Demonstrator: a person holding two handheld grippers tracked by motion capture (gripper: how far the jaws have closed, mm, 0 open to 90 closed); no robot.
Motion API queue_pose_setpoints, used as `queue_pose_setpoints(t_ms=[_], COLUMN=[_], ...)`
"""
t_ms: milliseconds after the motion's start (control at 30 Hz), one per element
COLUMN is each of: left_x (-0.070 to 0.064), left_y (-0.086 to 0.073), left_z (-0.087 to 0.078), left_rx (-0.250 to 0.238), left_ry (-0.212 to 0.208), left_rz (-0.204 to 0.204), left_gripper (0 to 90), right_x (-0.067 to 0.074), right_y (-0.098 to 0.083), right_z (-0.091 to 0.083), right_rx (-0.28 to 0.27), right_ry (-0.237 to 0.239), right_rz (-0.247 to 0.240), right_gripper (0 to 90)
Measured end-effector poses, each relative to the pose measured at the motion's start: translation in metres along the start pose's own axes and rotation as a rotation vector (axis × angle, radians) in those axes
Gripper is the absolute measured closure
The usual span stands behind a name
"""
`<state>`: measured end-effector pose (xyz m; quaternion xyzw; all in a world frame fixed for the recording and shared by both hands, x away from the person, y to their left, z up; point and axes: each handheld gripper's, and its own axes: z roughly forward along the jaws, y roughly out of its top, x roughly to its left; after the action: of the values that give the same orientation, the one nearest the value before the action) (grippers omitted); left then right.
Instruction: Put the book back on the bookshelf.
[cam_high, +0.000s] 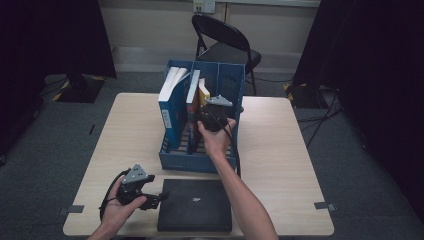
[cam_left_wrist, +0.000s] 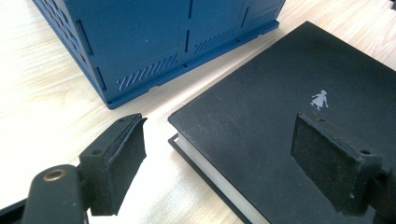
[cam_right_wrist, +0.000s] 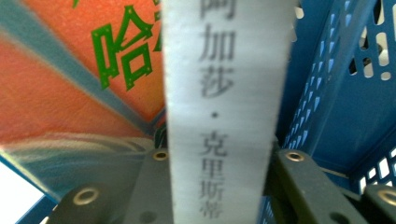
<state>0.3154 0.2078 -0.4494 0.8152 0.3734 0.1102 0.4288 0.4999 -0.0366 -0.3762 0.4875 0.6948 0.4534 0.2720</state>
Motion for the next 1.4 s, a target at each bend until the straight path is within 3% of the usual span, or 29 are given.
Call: queue_pose_setpoints(t_ms=[267,433,667,933,1133,1400], left_x=[0.0,-0.001,0.0,0.0,0.0,-0.001], left_y=[0.0,0.0,0.0,-0.001,0.0,0.0], left_z=[0.0,0.001,0.001,0.0,0.0,0.0], left_rx=[0.001,0.001,0.005,0.006,0.003,0.0], left_ry=[0.0,-0.002,-0.003,-0.004,-0.003,-0.001], left_rz=[-0.003,0.002,-0.003,0.004,0.0,0.001], left_gripper=[17.4,17.4,17.4,17.4,17.4,17.5], right_x=[-0.003,-0.001,0.003,0.0,-0.003,-0.006], right_y=[0.005,0.008,0.004,0.01,0.001,-0.008], right_z=[-0.004,-0.005,-0.004,0.001,0.006,-0.006], right_rx=[0.006,0.023,-0.057,-0.097,-0.069,-0.019], right_ry=[0.022,-0.008,-0.044,-0.058,-0.037,0.02], right_rz=[0.013,0.013,0.024,0.022,0.016,-0.005], right_gripper=[66.6,72.9,75.6,75.6,74.8,71.0])
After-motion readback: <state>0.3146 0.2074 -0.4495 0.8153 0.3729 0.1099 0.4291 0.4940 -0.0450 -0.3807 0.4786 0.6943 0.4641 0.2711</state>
